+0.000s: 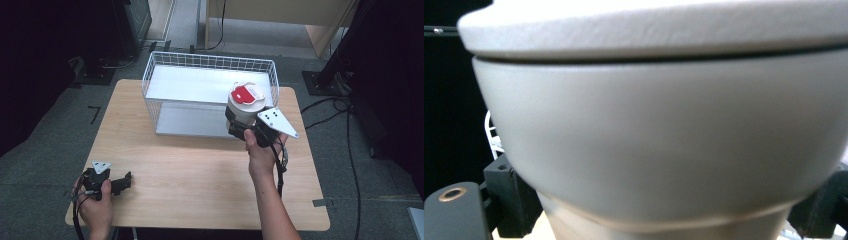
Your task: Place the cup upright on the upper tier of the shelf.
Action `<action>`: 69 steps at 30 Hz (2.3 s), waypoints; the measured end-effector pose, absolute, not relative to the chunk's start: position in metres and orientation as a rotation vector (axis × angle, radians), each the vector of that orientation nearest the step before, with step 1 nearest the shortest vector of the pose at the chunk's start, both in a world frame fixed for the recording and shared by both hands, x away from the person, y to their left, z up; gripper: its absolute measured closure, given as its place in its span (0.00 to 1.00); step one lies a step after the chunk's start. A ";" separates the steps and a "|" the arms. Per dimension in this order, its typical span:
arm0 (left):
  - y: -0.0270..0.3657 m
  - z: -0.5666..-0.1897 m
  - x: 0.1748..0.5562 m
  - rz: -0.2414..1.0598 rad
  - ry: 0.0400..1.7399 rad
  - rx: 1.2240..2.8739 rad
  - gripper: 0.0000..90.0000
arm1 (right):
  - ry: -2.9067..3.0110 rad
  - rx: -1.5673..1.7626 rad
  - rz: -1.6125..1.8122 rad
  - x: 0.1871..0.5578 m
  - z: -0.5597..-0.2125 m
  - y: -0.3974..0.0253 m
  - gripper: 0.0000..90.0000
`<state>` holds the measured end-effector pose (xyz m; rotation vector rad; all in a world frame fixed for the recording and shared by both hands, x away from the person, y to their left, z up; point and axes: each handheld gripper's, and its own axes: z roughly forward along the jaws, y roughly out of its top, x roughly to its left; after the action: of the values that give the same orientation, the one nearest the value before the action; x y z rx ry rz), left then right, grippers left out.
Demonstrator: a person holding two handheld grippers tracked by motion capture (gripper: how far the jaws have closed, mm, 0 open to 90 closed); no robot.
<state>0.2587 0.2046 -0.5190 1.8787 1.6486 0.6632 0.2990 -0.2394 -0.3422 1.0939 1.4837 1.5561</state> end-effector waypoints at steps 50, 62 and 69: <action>0.205 -0.519 0.259 0.664 1.648 1.878 0.00 | 1.433 1.066 1.511 0.382 -0.300 -0.211 0.11; 0.204 -0.519 0.259 0.660 1.644 1.881 0.00 | 1.450 1.077 1.493 0.407 -0.297 -0.199 0.11; 0.204 -0.519 0.259 0.660 1.643 1.881 0.00 | 1.460 1.092 1.491 0.419 -0.300 -0.194 0.11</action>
<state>0.2587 0.2043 -0.5190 1.8813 1.6433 0.6603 0.4191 -0.1938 -0.2996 1.0916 1.4604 1.4910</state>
